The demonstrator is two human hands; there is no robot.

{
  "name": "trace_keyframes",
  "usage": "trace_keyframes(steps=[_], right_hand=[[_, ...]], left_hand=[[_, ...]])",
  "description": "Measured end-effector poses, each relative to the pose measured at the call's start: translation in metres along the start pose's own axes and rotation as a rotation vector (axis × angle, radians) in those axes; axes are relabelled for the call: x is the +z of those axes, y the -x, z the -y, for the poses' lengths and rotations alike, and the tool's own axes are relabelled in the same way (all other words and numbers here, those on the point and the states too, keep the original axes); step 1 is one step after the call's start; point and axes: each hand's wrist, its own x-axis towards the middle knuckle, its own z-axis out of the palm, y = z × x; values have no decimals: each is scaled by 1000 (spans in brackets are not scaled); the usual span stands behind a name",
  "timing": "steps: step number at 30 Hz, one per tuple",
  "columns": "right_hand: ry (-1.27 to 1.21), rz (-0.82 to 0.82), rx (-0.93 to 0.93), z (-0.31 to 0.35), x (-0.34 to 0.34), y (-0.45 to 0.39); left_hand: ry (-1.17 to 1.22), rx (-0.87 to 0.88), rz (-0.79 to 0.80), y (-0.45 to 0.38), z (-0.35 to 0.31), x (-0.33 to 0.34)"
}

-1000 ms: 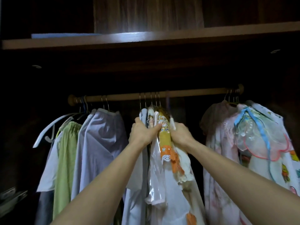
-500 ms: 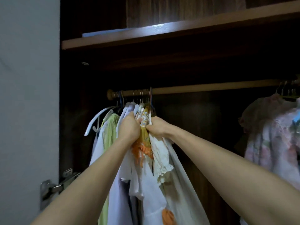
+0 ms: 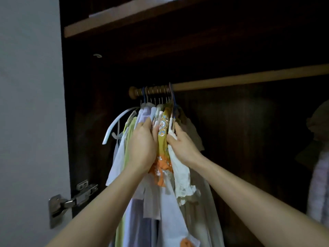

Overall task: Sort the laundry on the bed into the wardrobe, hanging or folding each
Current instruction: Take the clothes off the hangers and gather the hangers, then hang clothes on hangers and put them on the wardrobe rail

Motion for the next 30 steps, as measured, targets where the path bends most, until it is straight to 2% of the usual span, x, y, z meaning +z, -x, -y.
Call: trace_keyframes(steps=[3, 6, 8, 11, 14, 16, 19, 22, 25, 30], right_hand=[[-295, 30, 47, 6, 8, 11], [-345, 27, 208, 25, 11, 22], [-335, 21, 332, 41, 9, 27], [-174, 60, 518, 80, -2, 36], [87, 246, 678, 125, -20, 53], [231, 377, 704, 164, -36, 69], [356, 447, 701, 220, -62, 94], [435, 557, 640, 278, -74, 104], [427, 697, 522, 320, -66, 114], [374, 970, 287, 388, -26, 140]], left_hand=[[110, 4, 61, -4, 11, -6], [205, -56, 191, -3, 8, -27], [182, -146, 339, -4, 3, -44], [113, -300, 607, -15, -8, -83], [-27, -422, 923, -38, -28, -140], [-154, -438, 1146, -48, -43, -184], [-277, -447, 1403, -59, -71, -258], [-334, -423, 1468, -62, -100, -330], [-422, -453, 1403, -49, -123, -394], [-551, -723, 1273, -7, -154, -500]])
